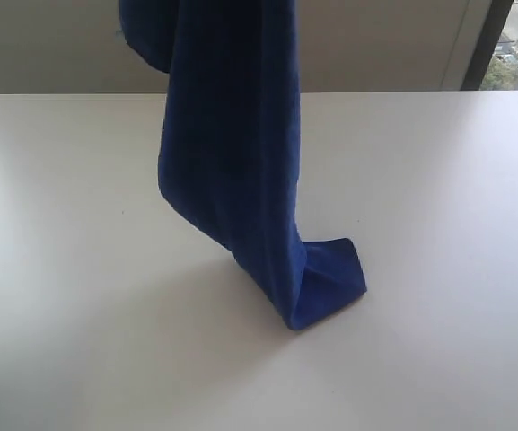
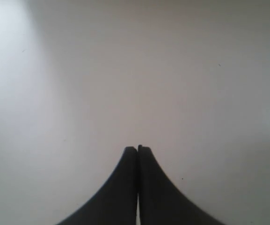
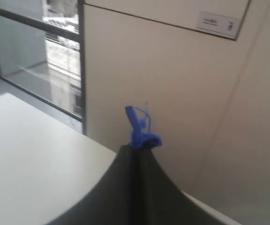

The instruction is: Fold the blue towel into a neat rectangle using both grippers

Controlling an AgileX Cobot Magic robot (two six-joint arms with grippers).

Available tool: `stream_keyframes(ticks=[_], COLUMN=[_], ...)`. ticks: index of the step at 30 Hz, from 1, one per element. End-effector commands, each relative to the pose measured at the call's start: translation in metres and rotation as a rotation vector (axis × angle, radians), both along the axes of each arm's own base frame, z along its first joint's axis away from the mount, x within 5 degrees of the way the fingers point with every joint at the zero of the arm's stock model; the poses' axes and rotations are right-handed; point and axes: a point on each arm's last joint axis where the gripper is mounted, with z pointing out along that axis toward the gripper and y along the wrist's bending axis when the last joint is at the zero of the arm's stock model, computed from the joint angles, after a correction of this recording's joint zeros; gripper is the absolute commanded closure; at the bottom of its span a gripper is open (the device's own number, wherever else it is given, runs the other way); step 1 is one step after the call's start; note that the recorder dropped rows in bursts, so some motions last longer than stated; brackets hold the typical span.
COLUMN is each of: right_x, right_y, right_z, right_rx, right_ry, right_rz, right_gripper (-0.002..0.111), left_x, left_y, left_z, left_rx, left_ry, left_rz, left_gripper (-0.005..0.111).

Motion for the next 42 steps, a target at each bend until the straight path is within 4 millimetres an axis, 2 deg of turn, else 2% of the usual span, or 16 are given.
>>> stream_keyframes(ticks=[1,6,9,11,12,18,24,28,33,38,41,42], right_x=[0.000,-0.001,0.005,0.018,0.027,0.053,0.076,0.088,0.097,0.093,0.090,0.088], right_y=[-0.025,-0.036,-0.031,-0.018,-0.005,0.045,0.101,0.129,0.156,0.184,0.196,0.201], right_z=[0.000,0.002,-0.017,-0.039,-0.057,-0.122,-0.177,-0.220,-0.281,-0.331,-0.357,-0.364], right_rx=[-0.187,-0.176,-0.182,-0.203,-0.202,-0.233,-0.216,-0.235,-0.317,-0.375,-0.404,-0.413], right_ry=[-0.009,-0.001,0.136,0.216,0.287,0.500,0.528,0.597,0.702,0.764,0.787,0.792], right_rz=[-0.191,-0.310,-0.300,-0.259,-0.209,-0.034,0.082,0.123,0.141,0.173,0.190,0.197], right_gripper=[0.108,0.108,0.108,0.108,0.108,0.108,0.108,0.108,0.108,0.108,0.101,0.095], left_x=[0.000,0.000,0.000,0.000,0.000,0.000,0.000,0.000,0.000,0.000,0.000,0.000], left_y=[0.000,0.000,0.000,0.000,0.000,0.000,0.000,0.000,0.000,0.000,0.000,0.000], left_z=[-0.001,-0.001,-0.001,-0.001,-0.001,-0.001,-0.001,-0.001,-0.001,-0.001,-0.001,-0.001], left_rx=[-0.003,-0.003,-0.003,-0.003,-0.003,-0.003,-0.003,-0.003,-0.003,-0.003,-0.003,-0.003], left_ry=[-0.002,-0.002,-0.002,-0.002,-0.002,-0.002,-0.002,-0.002,-0.002,-0.002,-0.002,-0.002], left_rz=[0.003,0.003,0.003,0.003,0.003,0.003,0.003,0.003,0.003,0.003,0.003,0.003], left_gripper=[0.107,0.107,0.107,0.107,0.107,0.107,0.107,0.107,0.107,0.107,0.107,0.107])
